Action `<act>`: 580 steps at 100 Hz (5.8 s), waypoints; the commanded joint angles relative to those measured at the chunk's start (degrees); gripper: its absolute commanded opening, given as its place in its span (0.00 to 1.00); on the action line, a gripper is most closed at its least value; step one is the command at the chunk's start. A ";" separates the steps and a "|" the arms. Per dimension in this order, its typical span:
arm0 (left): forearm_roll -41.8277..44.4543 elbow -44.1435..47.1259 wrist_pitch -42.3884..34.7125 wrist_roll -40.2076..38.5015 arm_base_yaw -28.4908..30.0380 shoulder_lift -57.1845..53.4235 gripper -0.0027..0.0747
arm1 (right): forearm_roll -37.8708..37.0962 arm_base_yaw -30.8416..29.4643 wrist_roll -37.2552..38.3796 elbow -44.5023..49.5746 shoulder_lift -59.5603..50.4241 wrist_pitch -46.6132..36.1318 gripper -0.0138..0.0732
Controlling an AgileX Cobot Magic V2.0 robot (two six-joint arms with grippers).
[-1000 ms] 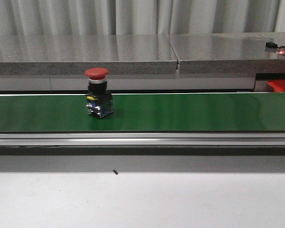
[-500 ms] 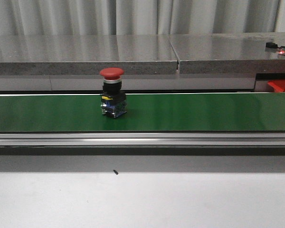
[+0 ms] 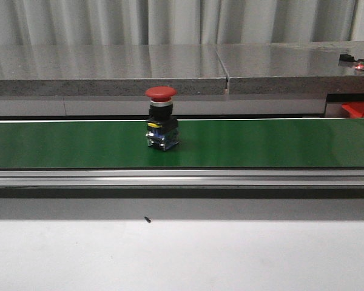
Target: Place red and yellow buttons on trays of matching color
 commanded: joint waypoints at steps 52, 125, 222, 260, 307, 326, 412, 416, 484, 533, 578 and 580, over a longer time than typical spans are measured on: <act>0.34 17.24 -5.43 -0.01 -0.53 -23.21 0.10 | -0.66 0.05 -0.16 -2.02 -1.08 -11.11 0.08; 0.34 17.24 -5.99 -0.01 -0.53 -23.21 0.01 | 2.78 0.05 -0.16 -52.06 39.75 39.77 0.08; 0.34 17.24 -5.89 -0.01 -0.53 -23.21 0.01 | 11.97 0.42 -9.14 -60.26 61.52 41.23 0.89; 0.34 17.24 -5.89 -0.01 -0.53 -23.21 0.01 | 11.50 8.52 -9.21 -69.46 77.28 41.97 0.89; 0.34 17.24 -5.89 -0.01 -0.53 -23.21 0.01 | 11.32 9.39 -9.21 -78.22 90.87 41.84 0.89; 0.34 17.24 -5.89 -0.01 -0.53 -23.21 0.01 | 10.23 9.39 -9.21 -79.03 93.06 41.22 0.89; 0.34 17.33 -5.77 -0.01 -0.53 -23.21 0.01 | 8.27 3.75 -8.11 -89.84 94.49 50.98 0.37; 0.34 17.33 -5.77 -0.01 -0.53 -23.21 0.01 | 7.89 1.91 -8.11 -91.41 94.49 51.85 0.37; 0.34 17.33 -5.77 -0.01 -0.53 -23.21 0.01 | 6.77 -24.62 -9.36 -98.17 106.26 43.94 0.37; 0.34 17.33 -5.77 -0.01 -0.53 -23.21 0.01 | 6.80 -24.62 -9.70 -98.17 115.28 41.03 0.37; 0.34 17.33 -5.77 -0.01 -0.53 -23.21 0.01 | 6.97 -24.62 -9.70 -98.17 117.18 40.02 0.37; 0.34 17.33 -5.77 -0.01 -0.53 -23.21 0.01 | 6.98 -24.62 -9.70 -98.17 117.24 40.02 0.37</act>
